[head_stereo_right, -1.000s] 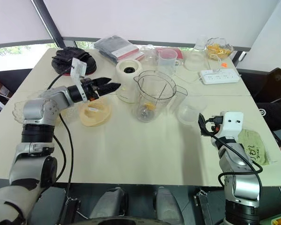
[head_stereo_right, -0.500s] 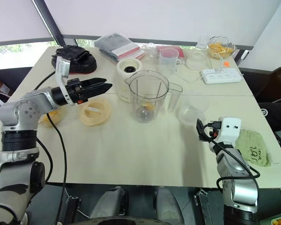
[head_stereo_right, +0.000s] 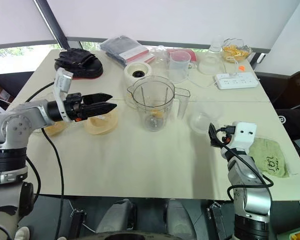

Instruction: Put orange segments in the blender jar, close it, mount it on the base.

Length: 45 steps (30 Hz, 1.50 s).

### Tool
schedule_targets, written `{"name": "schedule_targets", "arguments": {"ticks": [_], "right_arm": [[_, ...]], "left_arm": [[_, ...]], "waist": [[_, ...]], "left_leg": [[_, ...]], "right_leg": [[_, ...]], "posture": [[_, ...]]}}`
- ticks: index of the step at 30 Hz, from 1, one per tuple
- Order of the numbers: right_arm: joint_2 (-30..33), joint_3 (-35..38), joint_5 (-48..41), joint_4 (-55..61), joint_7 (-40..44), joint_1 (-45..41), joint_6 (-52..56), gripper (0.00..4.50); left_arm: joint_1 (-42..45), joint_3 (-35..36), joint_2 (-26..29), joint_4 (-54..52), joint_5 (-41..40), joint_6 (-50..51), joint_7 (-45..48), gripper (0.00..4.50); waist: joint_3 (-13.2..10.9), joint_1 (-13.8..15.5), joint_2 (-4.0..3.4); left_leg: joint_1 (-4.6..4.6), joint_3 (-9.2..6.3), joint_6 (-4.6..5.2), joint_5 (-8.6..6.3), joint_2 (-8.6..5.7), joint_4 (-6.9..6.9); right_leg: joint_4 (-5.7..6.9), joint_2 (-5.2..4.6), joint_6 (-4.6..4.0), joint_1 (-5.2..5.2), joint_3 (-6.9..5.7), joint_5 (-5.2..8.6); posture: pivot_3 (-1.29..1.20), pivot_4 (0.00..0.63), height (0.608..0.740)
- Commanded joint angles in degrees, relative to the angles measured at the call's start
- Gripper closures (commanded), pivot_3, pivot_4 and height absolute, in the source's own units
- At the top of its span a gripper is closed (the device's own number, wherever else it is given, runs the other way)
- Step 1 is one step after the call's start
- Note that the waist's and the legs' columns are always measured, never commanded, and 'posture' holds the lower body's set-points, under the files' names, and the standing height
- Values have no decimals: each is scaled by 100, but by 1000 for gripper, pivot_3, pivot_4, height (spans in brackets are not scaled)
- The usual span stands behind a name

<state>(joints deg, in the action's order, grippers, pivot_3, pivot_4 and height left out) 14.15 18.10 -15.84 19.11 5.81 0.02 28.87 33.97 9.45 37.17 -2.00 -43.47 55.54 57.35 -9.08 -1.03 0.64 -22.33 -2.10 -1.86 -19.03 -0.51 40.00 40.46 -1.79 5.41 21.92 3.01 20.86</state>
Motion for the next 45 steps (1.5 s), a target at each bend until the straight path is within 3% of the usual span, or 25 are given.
{"name": "schedule_targets", "arguments": {"ticks": [1,37,40,42,45], "right_arm": [[-36,-45,180,-75,-214,-119,-51,0],[-257,171,510,-982,-1087,-825,-434,0],[-293,117,519,-1024,-1079,-867,-435,785],[-302,103,529,-1058,-1077,-897,-435,1658],[-296,75,517,-1114,-1012,-933,-508,1658]], "left_arm": [[-25,-88,111,-220,103,-221,11,107],[-108,-232,50,83,469,-743,-31,107],[-126,-217,42,83,485,-785,-77,0],[-126,-206,38,99,496,-804,-100,0],[-134,-202,35,109,498,-832,-120,0]], "waist": [[0,-7,0],[-3,-24,-5],[-3,-29,-5],[-3,-28,-5],[-3,-26,-5]], "left_leg": [[0,0,0,0,0,0],[-6,2,0,0,0,-10],[-6,2,0,0,0,-11],[-6,2,0,0,0,-11],[-6,2,0,0,0,-11]], "right_leg": [[0,0,0,0,0,0],[-9,1,0,6,0,0],[-9,1,0,7,0,0],[-9,1,0,7,0,0],[-9,1,0,7,0,0]], "posture": [[0,150,740],[0,150,740],[0,150,740],[0,150,740],[0,150,740]]}}
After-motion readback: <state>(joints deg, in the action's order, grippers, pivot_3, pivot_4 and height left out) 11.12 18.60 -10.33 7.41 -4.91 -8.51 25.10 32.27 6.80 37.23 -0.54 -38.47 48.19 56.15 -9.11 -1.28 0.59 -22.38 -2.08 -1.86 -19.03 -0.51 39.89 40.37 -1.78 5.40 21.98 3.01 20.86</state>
